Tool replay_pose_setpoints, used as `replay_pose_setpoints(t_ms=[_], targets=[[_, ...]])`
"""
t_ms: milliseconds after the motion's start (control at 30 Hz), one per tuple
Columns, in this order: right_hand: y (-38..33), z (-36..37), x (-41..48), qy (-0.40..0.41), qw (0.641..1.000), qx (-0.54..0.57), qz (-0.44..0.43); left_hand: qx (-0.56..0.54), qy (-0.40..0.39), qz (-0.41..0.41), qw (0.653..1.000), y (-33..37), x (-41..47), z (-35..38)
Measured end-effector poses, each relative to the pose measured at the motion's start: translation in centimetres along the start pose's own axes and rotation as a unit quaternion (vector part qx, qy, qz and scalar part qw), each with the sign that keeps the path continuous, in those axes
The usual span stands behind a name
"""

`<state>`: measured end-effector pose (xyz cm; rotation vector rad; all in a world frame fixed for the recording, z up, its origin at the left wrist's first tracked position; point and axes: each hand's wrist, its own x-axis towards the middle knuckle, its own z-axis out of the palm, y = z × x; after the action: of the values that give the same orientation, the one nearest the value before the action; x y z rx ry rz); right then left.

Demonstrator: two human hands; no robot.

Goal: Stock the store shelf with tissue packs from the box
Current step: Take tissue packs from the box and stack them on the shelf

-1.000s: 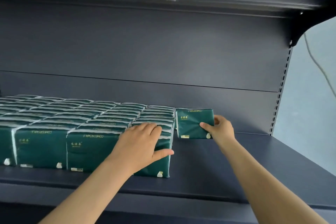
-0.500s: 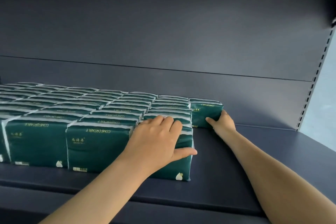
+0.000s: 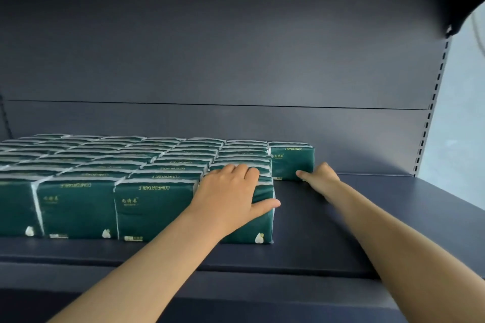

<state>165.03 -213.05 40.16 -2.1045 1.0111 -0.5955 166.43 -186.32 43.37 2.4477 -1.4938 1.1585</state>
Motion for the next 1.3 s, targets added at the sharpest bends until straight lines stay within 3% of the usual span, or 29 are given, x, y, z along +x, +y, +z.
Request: replay_pose_setpoints(t_ms=[167, 367, 733, 1033, 1300], targets=[[-1.4, -4.1, -6.3, 0.005, 1.0, -0.018, -0.007, 0.022, -0.142, -0.011, 0.99, 0.5, 0.6, -2.3], [-2.4, -10.5, -15.7, -0.011, 0.997, -0.04, -0.059, -0.014, -0.068, -0.074, 0.995, 0.5, -2.2, -8.4], [-2.5, -16.2, -31.7, -0.045, 0.945, -0.215, -0.243, -0.018, -0.194, -0.165, 0.967, 0.8, -15.5, -19.4], [-3.8, -12.8, -42.8, -0.068, 0.916, -0.266, -0.291, -0.058, -0.174, -0.186, 0.965, 0.7, -26.6, -25.0], [-4.8, -4.2, -52.9, -0.099, 0.913, -0.29, -0.271, -0.088, -0.232, -0.166, 0.955, -3.6, -36.3, -24.2]])
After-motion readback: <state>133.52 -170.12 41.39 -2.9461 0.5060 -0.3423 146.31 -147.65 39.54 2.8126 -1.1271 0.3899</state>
